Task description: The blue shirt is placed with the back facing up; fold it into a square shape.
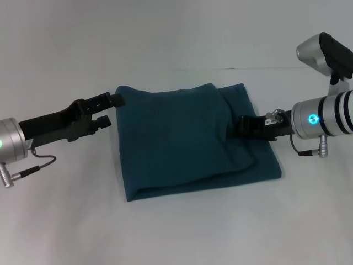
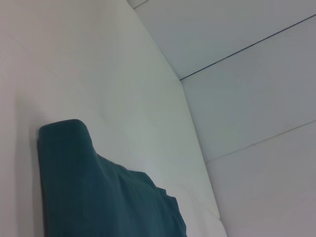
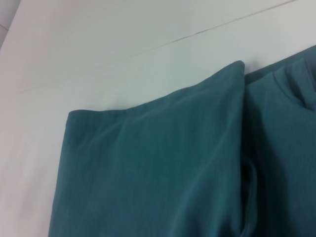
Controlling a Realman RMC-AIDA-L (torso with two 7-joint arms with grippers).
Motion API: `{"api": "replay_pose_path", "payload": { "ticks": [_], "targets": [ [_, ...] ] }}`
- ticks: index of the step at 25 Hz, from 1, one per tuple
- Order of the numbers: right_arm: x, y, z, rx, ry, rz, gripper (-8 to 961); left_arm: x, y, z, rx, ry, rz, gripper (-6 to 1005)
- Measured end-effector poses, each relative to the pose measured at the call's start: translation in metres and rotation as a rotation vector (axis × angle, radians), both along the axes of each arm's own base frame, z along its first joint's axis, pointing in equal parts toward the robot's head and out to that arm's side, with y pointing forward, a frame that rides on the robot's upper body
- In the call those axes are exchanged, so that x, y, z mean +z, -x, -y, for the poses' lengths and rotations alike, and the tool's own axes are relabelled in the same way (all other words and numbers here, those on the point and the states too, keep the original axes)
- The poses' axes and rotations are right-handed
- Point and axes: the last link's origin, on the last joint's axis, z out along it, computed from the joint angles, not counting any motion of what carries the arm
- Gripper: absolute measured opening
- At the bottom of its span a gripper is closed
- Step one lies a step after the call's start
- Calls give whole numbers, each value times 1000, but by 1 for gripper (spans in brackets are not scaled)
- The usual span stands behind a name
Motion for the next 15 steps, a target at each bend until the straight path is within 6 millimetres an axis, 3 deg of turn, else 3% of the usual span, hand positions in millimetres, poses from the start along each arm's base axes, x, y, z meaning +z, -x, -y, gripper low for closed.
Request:
{"api": "replay_pose_path", "payload": {
  "ticks": [2,7,15],
  "targets": [
    [0,0,0,0,-1,-1,64,0,0,0,0,-1,0,904],
    [7,4,-2,7,-1,-23,28,1,0,0,2,-3,1,904],
    [35,19,-3,47,14,-80,22,4,3,1,11,-13,13,904]
  ]
}}
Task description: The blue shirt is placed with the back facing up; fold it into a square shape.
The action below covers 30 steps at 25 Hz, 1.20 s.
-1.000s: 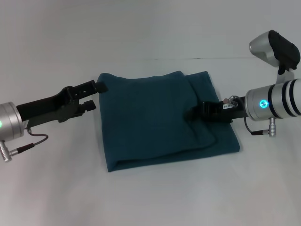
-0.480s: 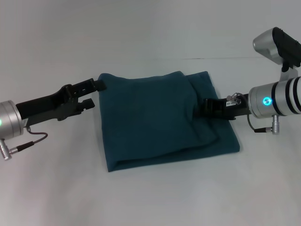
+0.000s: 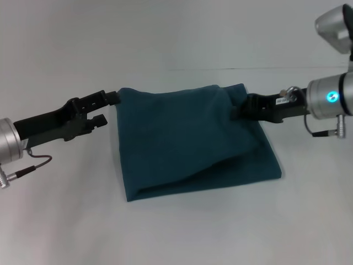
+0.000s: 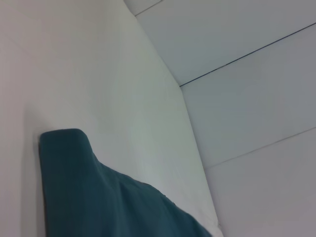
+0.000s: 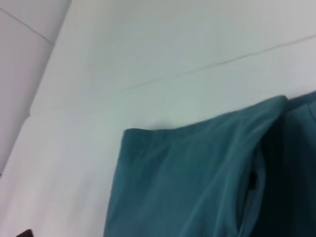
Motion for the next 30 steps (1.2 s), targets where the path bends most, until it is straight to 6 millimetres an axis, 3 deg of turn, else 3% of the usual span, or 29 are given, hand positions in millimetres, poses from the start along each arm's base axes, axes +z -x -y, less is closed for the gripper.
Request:
{"api": "replay_pose_path", "payload": {
  "ticks": [14,30],
  "targets": [
    [25,-2,11,1,4,-17,23,0,0,2,-2,8,8,904],
    [8,-35,14,-86,19,81,24,-2,1,2,9,8,12,905]
  ]
}}
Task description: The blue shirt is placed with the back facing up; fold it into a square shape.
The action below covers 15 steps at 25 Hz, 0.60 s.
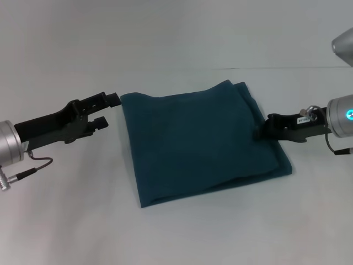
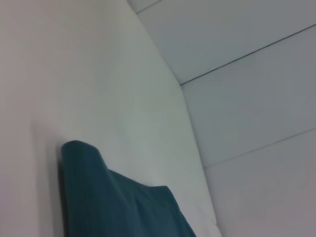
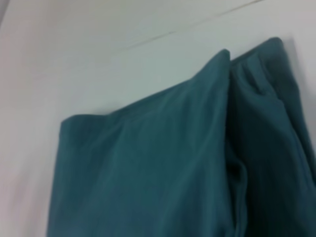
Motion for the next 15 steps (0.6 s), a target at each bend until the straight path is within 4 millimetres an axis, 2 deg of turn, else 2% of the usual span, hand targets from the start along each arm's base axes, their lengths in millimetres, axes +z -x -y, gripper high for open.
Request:
{"api": "replay_pose_path", "payload": {
  "ticks": [15],
  "targets": [
    [-3,-14,2,-41,1,42,25,-2,2,2,8,0,2,905]
  ]
}}
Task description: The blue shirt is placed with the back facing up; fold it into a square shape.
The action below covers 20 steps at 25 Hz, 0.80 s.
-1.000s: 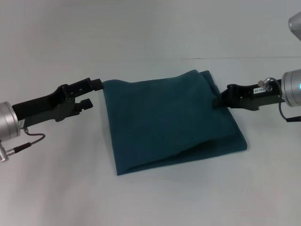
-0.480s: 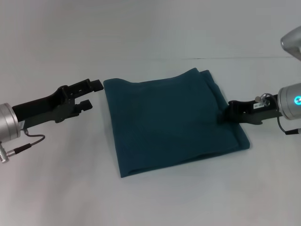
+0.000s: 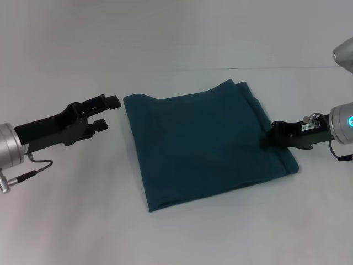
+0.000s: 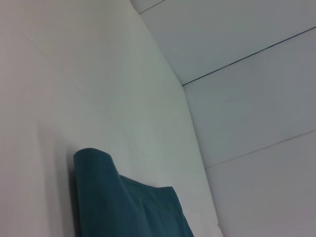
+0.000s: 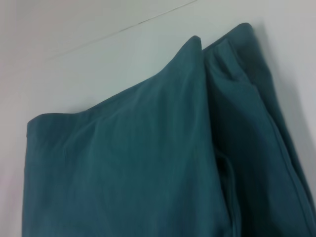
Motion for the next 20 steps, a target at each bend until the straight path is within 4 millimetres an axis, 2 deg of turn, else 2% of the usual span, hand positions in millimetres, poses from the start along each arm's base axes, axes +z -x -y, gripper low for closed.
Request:
{"api": "replay_pose_path", "payload": {
  "ticks": [7,13,20],
  "targets": [
    [0,-9,-2,-38,-9,63,26,0,2,2,6,0,1,905],
    [11,-15,-8,-69,-46,110,197,0,4,4,8,0,2,905],
    [42,-22,-12,-84,-84,84,287,0,3,5,-1,12,7,905]
  ]
}}
